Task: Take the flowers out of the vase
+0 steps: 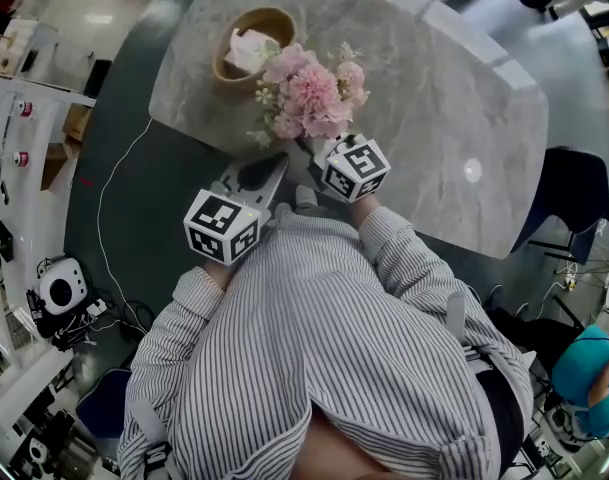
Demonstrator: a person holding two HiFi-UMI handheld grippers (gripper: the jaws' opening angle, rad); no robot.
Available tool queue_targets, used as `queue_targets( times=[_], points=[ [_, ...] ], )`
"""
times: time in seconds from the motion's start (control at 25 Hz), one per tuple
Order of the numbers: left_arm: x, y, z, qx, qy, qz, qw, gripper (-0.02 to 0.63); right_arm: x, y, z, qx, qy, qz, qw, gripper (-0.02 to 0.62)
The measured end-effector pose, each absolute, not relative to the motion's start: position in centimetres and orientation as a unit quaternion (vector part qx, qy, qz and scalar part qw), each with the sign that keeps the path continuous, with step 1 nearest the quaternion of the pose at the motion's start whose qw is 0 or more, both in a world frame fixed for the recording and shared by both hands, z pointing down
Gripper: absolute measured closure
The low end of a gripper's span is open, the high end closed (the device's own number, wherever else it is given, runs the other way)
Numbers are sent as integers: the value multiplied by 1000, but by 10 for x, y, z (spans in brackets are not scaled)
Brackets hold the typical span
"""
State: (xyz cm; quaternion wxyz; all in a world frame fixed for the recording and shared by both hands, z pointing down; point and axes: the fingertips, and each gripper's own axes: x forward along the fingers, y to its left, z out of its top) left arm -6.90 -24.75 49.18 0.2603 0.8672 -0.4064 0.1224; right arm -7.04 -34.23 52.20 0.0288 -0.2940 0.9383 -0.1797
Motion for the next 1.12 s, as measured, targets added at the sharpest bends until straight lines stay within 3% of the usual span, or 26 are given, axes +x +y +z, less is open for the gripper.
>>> queue_targets(
  times=[0.04,0.48,1.12],
  points=[
    [-69,-248,492,867,-406,122,260,595,-71,-343,521,-295,939,-177,28,456],
    [-71,-250,493,866,-407,125,263,594,-65,-348,522,-312,935,-171,4,551],
    [-81,-259,488,866,-416,105,256,595,-59,-356,500,-331,929,-165,-5,575]
  ],
)
